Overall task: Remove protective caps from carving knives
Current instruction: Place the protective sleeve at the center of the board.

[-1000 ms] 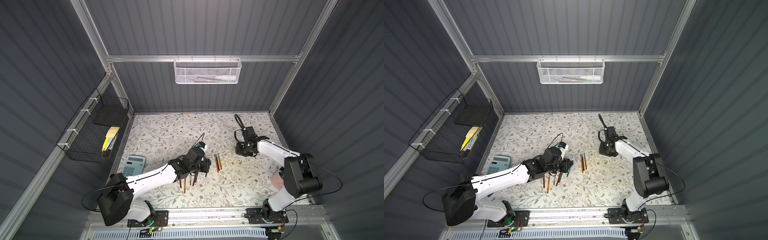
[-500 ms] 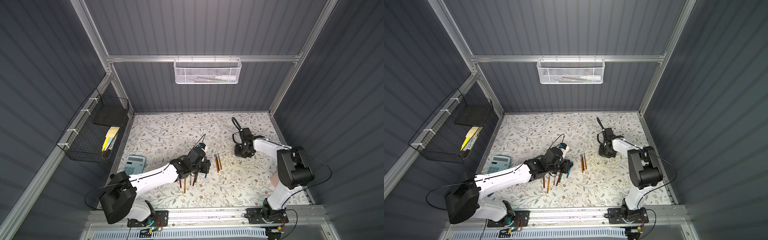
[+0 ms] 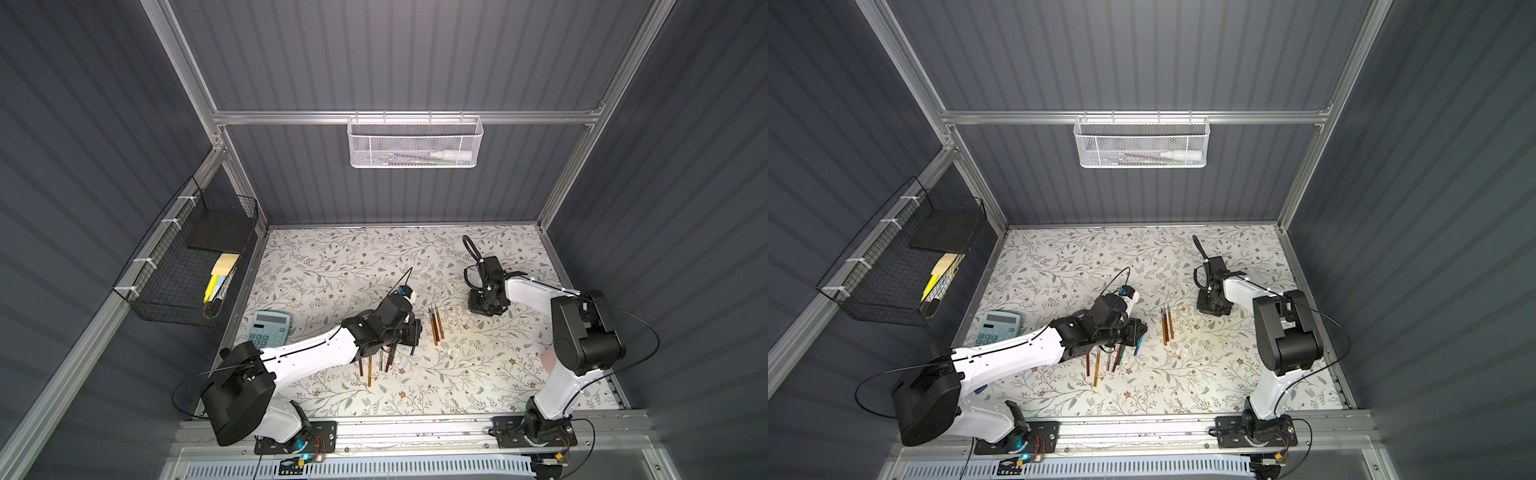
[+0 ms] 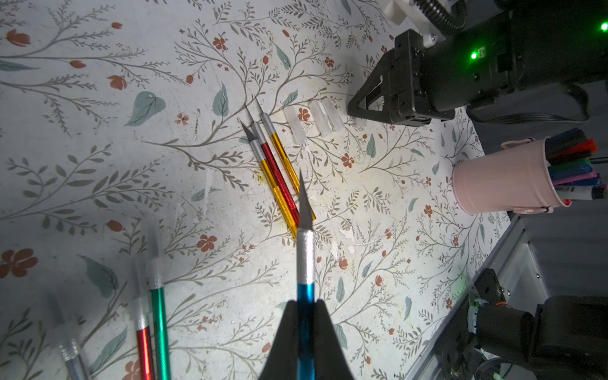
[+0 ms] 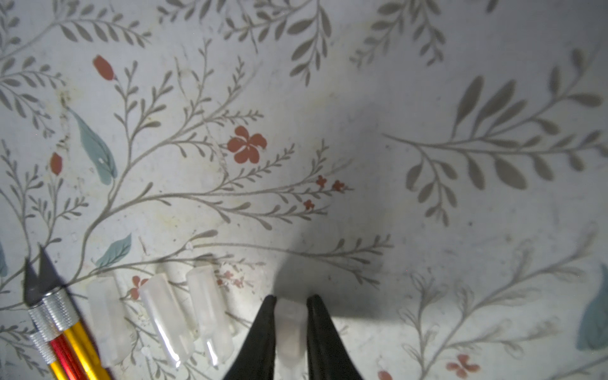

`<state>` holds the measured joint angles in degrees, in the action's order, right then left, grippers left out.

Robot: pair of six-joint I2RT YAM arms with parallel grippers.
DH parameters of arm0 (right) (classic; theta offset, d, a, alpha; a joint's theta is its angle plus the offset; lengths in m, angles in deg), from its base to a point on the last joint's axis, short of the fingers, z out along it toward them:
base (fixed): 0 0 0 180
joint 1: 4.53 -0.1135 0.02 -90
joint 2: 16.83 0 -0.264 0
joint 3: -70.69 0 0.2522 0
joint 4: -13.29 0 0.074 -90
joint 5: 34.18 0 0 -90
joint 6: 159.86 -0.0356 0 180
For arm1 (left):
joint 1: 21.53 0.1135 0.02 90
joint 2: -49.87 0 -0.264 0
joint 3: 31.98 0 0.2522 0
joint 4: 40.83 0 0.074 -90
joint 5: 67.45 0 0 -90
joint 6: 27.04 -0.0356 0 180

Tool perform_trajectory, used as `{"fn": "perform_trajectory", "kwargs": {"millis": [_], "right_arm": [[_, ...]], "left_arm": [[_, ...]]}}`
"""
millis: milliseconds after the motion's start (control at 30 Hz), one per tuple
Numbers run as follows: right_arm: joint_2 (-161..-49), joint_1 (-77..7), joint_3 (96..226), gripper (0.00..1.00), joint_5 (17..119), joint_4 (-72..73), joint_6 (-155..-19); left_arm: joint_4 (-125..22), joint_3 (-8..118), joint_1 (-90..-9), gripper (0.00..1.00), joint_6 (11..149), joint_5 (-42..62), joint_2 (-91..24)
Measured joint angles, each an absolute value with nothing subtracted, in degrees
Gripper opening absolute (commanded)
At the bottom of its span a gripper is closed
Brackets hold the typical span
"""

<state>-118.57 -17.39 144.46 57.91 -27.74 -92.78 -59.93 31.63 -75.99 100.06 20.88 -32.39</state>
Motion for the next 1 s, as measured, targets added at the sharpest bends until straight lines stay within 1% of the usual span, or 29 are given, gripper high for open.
{"fn": "perform_trajectory", "kwargs": {"millis": [633, 833, 1000], "right_arm": [[-117.8, -17.7, 144.5, 0.25, 57.3, -28.4, -92.9], [-111.5, -17.7, 144.5, 0.29, 56.7, -29.4, -93.2], [-104.4, -18.0, 143.5, 0.32, 58.7, -29.3, -93.6]], "left_arm": [[-60.0, 31.6, -76.0, 0.0, 100.1, 20.9, -32.4], [-59.1, 31.6, -76.0, 0.0, 102.0, 21.4, -33.4], [-56.7, 31.3, -76.0, 0.01, 105.7, 22.9, -35.5]]}}
